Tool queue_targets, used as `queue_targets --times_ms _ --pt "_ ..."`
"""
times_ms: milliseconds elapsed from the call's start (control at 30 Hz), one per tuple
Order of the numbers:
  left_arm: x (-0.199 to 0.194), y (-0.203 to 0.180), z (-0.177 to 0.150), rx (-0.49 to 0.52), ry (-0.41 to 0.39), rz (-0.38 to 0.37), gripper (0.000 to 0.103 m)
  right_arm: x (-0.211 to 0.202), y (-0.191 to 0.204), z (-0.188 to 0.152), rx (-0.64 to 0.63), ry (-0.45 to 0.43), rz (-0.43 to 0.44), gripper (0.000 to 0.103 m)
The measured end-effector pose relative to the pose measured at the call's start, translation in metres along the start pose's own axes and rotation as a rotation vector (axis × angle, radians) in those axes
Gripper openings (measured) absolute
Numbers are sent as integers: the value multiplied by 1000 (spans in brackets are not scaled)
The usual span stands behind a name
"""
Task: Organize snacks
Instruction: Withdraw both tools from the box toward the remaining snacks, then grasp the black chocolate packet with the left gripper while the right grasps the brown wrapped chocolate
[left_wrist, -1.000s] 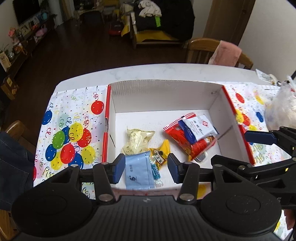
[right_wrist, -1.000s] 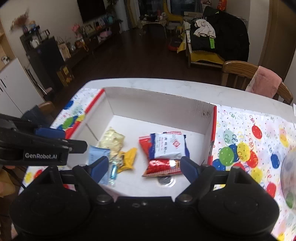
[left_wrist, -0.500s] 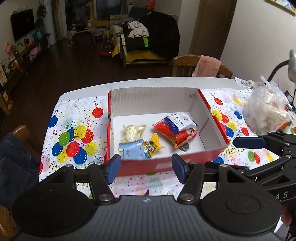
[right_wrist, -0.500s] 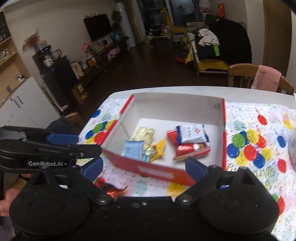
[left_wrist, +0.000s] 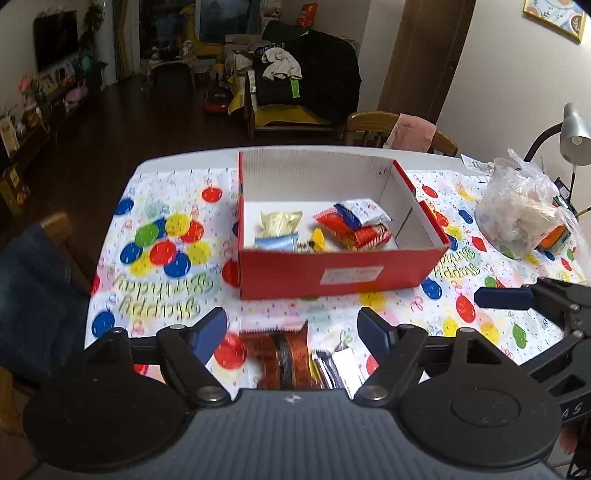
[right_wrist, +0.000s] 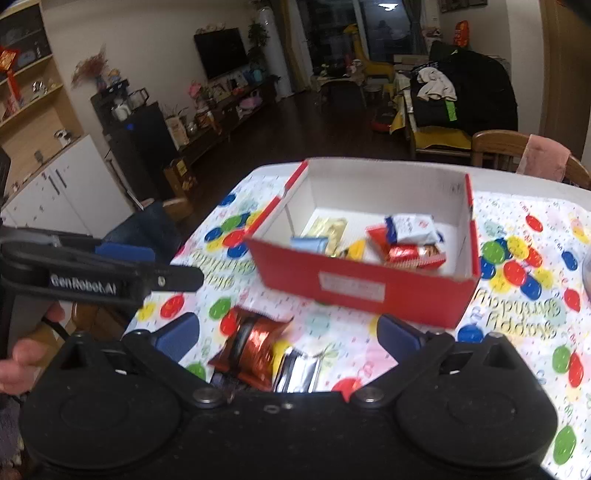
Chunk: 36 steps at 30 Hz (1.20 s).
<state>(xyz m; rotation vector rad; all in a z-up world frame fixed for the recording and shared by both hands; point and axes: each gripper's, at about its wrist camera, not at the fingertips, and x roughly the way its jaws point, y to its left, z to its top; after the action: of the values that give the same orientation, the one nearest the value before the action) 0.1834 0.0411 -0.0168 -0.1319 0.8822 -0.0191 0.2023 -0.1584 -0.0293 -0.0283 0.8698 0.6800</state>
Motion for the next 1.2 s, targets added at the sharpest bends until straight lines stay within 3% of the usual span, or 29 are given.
queue_targets --times_ms 400,700,900,1200 --pt "-12 29 -53 -94 -26 33 82 19 15 -56 -25 76 -44 103" --pt "-5 49 -90 -146 31 36 82 45 38 -81 -122 144 18 102" --pt "-11 65 -105 -207 13 101 82 69 53 -87 -190 165 12 93" --pt "-13 73 -114 -199 13 161 82 92 60 -87 -205 178 -15 73"
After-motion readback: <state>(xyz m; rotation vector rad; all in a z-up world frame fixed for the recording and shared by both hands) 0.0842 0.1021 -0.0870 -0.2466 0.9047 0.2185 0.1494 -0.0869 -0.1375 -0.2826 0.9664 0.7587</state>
